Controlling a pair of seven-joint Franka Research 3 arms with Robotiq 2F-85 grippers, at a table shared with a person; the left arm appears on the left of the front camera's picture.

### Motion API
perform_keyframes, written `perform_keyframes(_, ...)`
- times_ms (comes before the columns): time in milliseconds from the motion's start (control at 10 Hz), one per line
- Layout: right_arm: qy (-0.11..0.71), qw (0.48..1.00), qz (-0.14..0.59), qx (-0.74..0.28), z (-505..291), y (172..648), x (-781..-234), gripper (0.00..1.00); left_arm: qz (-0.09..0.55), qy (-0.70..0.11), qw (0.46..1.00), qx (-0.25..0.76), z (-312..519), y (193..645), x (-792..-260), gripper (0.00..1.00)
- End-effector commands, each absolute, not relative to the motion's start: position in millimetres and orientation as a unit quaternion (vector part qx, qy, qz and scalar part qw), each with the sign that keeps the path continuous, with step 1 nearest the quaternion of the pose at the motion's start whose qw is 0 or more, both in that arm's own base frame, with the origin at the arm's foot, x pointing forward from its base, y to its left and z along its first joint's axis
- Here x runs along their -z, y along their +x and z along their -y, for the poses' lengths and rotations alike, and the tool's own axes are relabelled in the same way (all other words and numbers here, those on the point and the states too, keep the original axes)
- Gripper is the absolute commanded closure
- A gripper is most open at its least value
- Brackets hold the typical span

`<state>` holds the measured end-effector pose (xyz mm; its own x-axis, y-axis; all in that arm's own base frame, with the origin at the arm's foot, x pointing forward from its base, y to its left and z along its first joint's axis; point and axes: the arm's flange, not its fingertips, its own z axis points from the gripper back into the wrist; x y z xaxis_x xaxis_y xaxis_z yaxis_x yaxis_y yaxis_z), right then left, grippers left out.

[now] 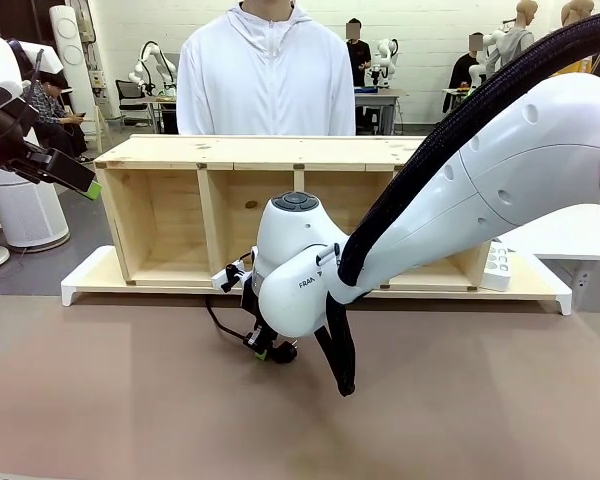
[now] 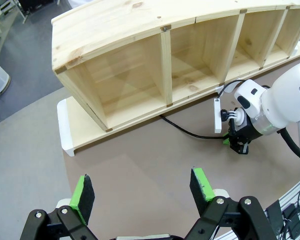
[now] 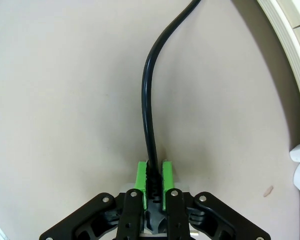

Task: Perform cable management.
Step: When the cord part of the Power Cable appears at the lower middle area of the table and stops, grasp the cord part of the Power Cable, then pull the grasped Power Cable to the location of the Power Strip.

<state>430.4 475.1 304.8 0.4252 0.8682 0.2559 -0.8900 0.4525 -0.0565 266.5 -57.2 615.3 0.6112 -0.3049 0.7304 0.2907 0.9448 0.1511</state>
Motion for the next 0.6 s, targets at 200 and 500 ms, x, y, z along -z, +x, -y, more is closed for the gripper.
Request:
perform_keyframes(200, 0.044, 0.843, 0.125, -0.521, -475.0, 430.4, -304.6, 1.0, 0.408, 0.008, 0.898, 0.164, 56.7, 267.1, -615.2, 0.0)
perform_keyframes(500, 0.044, 0.843, 0.125, -0.521, -475.0, 430.4, -304.6, 1.0, 0.408, 0.008, 0.898, 0.164, 56.7, 267.1, -615.2, 0.0)
